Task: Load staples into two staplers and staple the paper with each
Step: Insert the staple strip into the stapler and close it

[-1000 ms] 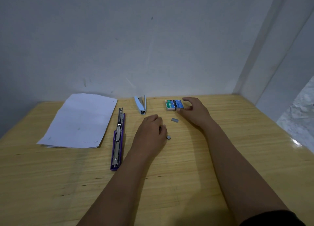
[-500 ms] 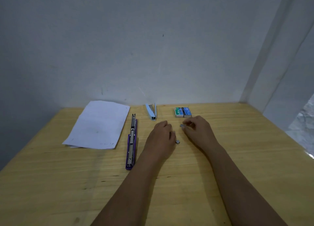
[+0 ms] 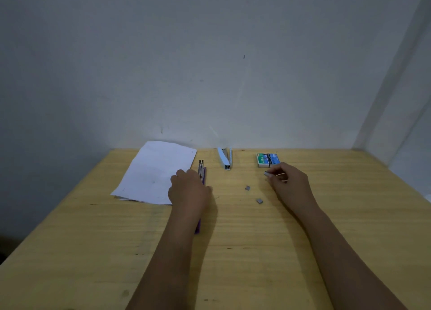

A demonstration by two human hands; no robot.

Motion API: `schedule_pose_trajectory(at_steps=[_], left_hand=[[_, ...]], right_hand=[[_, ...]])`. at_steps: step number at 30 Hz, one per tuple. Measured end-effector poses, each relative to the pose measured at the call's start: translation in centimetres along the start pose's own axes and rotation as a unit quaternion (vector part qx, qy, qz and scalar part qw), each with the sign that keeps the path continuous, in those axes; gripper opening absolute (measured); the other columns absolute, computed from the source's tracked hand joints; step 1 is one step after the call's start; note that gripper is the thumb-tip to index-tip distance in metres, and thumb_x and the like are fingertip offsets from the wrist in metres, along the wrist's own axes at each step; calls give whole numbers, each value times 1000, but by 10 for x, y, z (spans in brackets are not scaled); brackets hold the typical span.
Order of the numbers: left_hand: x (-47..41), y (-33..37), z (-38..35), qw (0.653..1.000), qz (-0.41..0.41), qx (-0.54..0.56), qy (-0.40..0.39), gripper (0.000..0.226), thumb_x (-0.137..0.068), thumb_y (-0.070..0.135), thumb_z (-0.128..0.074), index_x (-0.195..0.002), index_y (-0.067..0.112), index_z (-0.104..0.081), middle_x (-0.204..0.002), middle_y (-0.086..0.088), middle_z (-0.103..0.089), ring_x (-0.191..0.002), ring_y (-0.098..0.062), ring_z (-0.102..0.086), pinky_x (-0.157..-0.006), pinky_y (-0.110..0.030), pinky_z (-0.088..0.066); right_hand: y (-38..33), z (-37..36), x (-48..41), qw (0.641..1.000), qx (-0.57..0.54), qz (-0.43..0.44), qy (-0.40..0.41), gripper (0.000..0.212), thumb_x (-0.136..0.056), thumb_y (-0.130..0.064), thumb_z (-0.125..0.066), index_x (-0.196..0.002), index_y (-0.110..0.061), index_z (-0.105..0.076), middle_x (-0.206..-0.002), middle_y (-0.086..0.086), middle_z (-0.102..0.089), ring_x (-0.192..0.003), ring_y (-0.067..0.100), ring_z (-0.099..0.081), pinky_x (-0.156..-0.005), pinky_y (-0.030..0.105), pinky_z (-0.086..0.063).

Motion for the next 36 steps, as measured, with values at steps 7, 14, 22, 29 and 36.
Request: schedule_pose_trajectory(at_steps=[7,14,22,29,36], left_hand=[[0,2,6,999,-16,30,30,25,-89,16,-58,-112,7,-59,-109,-10,-62,-91,-21,-57,-64,-27,-41],[6,16,21,973,-162,117,115,13,-89,15,-57,-99,12,-66,-94,-8,-60,-89,-27,-57,-67,-31,-40],[10,26,10,947,-269,139,107,22,-88,13,-59,-108,15,-68,-100,-5,-61,-90,-26,-58,-81,-35,-45],[9,28,3,947,-289,105,89,25,-89,14,-59,-112,17,-67,-103,-5,-60,-93,-25,-56,-79,-34,-44],[10,29,3,944,-299,105,89,28,-88,14,-60,-115,18,-67,-105,-6,-61,-95,-26,-57,-84,-39,-46]], right_hand=[[-11,5,4,992,-117,-22,34,8,-83,-14,-68,-88,-20,-68,-86,-15,-64,-82,2,-60,-68,12,-44],[-13,6,3,962,-267,-52,36,12,-80,-9,-71,-91,-14,-73,-90,-2,-72,-81,2,-66,-70,10,-50],[-28,13,5,941,-329,5,75,11,-81,-2,-68,-87,-11,-71,-89,6,-73,-85,15,-69,-81,27,-55],[-36,4,12,971,-152,176,51,20,-76,5,-70,-82,-14,-71,-87,-1,-71,-89,12,-67,-81,26,-53],[-28,-5,14,972,-72,222,18,17,-76,3,-71,-84,-12,-73,-84,-2,-71,-84,10,-64,-78,18,-48]])
Point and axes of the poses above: each hand's wrist, its own x-axis away from the middle knuckle, its own z-axis out of the back of the hand, y = z × x, the point moved 1 cm from there along -x, towards the middle knuckle
